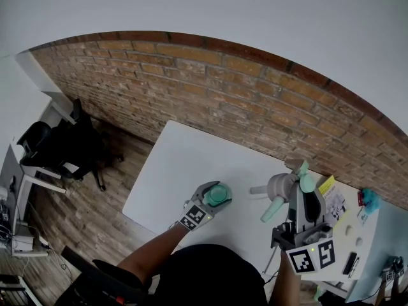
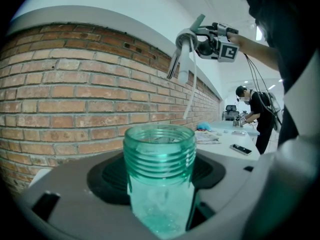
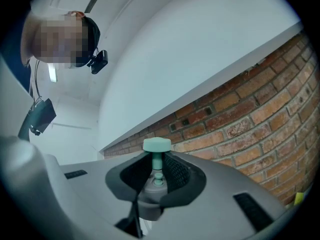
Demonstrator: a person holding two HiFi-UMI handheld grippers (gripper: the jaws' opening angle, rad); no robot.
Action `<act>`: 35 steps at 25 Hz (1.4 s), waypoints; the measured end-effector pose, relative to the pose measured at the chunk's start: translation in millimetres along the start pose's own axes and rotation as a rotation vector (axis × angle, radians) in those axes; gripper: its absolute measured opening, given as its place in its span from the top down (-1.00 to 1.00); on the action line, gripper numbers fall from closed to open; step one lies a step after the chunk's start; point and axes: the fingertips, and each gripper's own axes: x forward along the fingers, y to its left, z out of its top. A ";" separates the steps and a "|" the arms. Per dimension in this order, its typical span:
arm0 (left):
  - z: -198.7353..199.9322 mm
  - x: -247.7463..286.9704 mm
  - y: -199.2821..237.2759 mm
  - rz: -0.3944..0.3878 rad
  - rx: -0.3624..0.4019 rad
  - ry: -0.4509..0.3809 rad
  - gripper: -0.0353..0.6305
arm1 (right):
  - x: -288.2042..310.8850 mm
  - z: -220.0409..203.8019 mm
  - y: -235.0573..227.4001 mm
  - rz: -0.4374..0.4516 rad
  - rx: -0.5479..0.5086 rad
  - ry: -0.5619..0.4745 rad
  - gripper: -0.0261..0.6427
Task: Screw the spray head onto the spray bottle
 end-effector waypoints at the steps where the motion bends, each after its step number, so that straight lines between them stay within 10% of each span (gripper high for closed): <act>1: -0.1 -0.1 0.1 0.001 0.001 0.000 -0.07 | 0.2 1.2 1.5 0.003 -0.002 -0.002 0.72; 35: 0.0 0.5 -0.3 0.003 0.000 0.000 -0.07 | 14.2 1.7 25.8 0.066 -0.043 0.001 0.72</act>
